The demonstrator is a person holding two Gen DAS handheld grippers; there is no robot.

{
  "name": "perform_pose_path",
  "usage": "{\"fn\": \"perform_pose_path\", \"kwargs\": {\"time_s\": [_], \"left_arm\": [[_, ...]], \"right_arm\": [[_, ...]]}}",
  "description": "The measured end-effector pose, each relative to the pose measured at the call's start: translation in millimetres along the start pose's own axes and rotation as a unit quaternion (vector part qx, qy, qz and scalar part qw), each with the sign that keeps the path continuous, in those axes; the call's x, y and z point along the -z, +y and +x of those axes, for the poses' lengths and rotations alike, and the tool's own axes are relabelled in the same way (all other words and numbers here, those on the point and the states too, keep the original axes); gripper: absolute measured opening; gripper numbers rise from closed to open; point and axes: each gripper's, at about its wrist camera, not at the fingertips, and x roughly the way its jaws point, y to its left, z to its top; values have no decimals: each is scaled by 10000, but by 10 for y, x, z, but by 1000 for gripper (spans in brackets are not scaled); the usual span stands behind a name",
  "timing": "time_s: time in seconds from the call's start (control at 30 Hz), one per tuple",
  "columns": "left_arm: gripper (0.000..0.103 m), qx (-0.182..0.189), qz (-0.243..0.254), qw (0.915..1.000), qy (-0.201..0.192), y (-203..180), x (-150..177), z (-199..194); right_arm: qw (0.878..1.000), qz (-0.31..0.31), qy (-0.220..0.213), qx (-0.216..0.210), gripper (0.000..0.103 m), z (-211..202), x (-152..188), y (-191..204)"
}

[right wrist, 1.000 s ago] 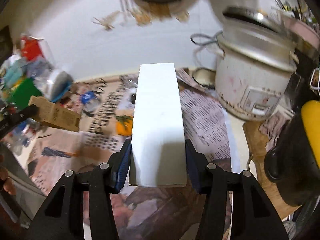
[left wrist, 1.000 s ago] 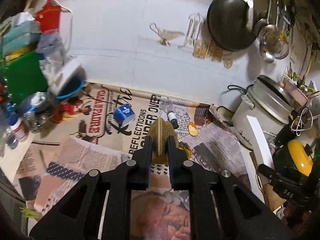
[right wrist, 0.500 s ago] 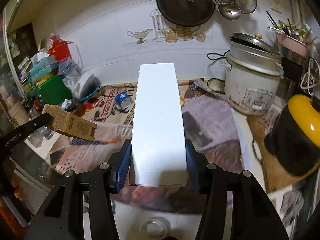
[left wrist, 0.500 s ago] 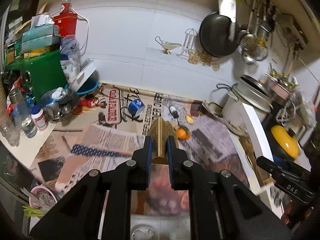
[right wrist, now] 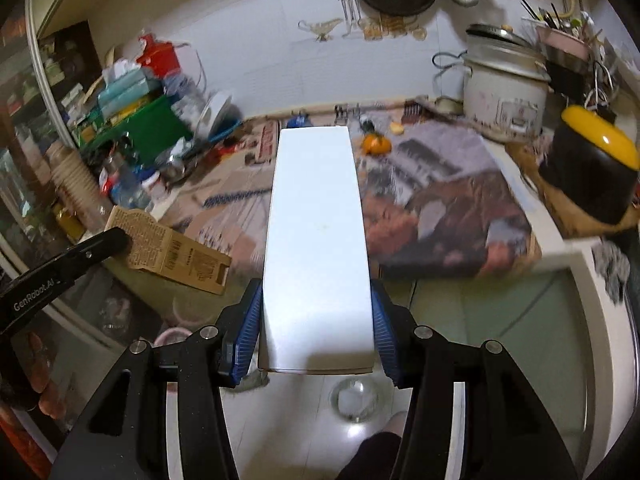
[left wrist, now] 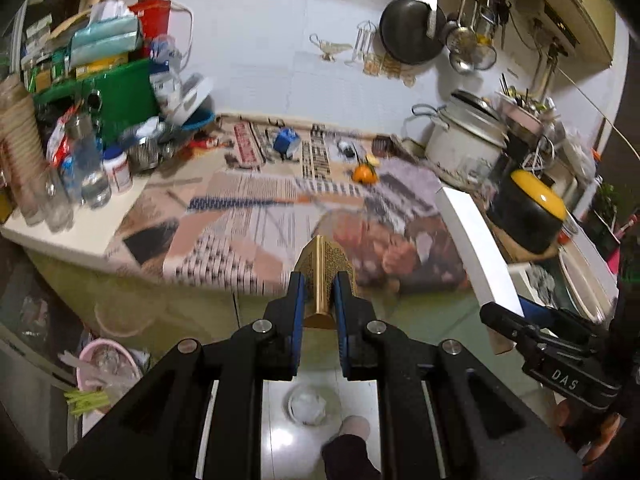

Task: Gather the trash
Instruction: 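Carry the cardboard and white box down over the floor bucket with both tools, then open both tools to drop the cardboard and box into the bucket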

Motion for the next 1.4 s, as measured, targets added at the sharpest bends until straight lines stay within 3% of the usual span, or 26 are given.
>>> {"fn": "perform_pose_path", "kwargs": {"time_s": [0.3,0.6,0.8,1.13,1.4], "left_arm": [[13,155,-146,9983,536,-1,495,112],[13,157,-166,9897,1413,-162,1158,936],[13,101,-288,9843,1736,-192,1688,1733],[13,-101,-676,9696,2350,233,3035,3374],[14,-143,-584,9641,2585,432,3935,4417]], "right_arm": [[9986,61,495,173,48,-6,447,-5],[9926,189,1183,208,48,479,954,-363],[9854,316,1657,217,48,1156,1437,-747],[9684,214,2477,220,48,2669,2521,-1247],[9571,132,2893,6,48,3778,3334,-1432]]}}
